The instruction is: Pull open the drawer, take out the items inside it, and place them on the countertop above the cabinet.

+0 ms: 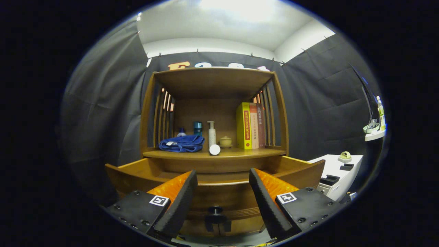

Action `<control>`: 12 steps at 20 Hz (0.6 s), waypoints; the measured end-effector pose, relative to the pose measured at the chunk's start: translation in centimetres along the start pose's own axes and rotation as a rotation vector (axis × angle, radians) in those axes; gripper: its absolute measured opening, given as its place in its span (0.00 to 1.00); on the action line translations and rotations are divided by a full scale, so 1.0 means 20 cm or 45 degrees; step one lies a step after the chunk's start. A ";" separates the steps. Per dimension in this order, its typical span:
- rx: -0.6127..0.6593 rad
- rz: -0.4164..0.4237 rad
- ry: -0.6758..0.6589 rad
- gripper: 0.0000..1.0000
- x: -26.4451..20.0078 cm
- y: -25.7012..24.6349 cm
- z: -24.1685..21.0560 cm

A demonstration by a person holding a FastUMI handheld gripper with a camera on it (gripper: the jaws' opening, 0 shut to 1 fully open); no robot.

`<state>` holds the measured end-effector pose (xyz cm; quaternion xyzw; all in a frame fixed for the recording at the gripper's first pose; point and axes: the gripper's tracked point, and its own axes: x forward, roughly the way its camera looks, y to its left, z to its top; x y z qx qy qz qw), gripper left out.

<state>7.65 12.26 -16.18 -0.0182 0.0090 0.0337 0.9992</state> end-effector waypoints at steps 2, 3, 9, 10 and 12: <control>-0.004 -0.019 0.030 0.99 0.00 -0.02 -0.06; -0.007 -0.021 0.043 0.99 -0.01 -0.02 -0.09; -0.017 -0.014 0.105 0.98 0.01 -0.02 -0.19; -0.017 -0.012 0.113 0.98 0.01 -0.01 -0.21; -0.012 -0.004 0.128 0.98 0.02 0.00 -0.23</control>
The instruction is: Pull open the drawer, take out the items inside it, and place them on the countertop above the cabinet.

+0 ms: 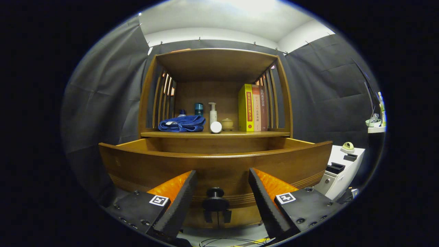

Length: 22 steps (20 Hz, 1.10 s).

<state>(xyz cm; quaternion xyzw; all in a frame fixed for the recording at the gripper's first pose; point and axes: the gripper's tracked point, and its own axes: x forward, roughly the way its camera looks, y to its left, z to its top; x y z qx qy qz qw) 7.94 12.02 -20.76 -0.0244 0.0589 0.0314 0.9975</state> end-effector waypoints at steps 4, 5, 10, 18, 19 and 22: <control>0.012 0.005 0.011 0.98 0.02 0.00 -0.01; 0.013 0.008 0.013 0.98 0.02 0.01 -0.02; 0.029 0.058 0.024 0.98 0.02 0.06 -0.02; 0.020 0.052 0.045 0.98 0.04 0.06 -0.03; 0.018 0.051 0.049 0.98 0.04 0.06 -0.02; -0.009 0.043 0.058 0.98 0.07 0.06 -0.02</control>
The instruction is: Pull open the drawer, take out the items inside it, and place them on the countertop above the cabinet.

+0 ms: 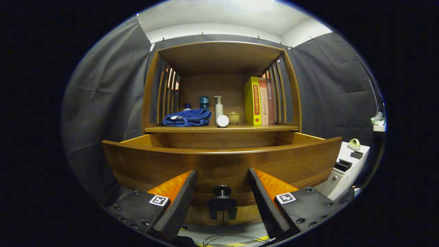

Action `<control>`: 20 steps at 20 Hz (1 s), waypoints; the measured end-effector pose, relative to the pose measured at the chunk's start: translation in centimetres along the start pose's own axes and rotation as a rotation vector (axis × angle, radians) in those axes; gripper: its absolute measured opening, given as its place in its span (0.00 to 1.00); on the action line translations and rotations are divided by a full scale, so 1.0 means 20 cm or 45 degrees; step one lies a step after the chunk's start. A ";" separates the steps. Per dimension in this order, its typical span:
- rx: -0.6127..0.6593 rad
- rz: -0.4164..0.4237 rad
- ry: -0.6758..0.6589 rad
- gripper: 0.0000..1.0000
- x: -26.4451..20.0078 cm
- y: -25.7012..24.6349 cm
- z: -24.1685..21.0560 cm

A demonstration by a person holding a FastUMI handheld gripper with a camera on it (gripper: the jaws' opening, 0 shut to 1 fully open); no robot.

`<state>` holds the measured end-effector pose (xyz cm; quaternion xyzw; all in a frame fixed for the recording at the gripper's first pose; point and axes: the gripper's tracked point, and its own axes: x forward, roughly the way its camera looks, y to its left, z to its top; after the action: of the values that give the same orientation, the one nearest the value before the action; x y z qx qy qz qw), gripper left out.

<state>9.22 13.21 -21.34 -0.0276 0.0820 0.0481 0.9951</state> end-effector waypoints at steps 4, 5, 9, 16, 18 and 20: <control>-0.010 -0.004 0.003 0.98 0.03 0.00 0.00; -0.012 -0.006 0.005 0.98 0.04 0.00 0.00; -0.046 -0.008 0.024 0.98 0.11 0.01 -0.01; -0.030 -0.001 0.051 0.98 0.27 0.02 -0.01; -0.024 0.001 0.062 0.98 0.31 0.01 -0.02; -0.027 0.002 0.071 0.98 0.35 0.01 -0.03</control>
<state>15.91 14.09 -23.11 -0.0395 0.1093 0.0488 0.9920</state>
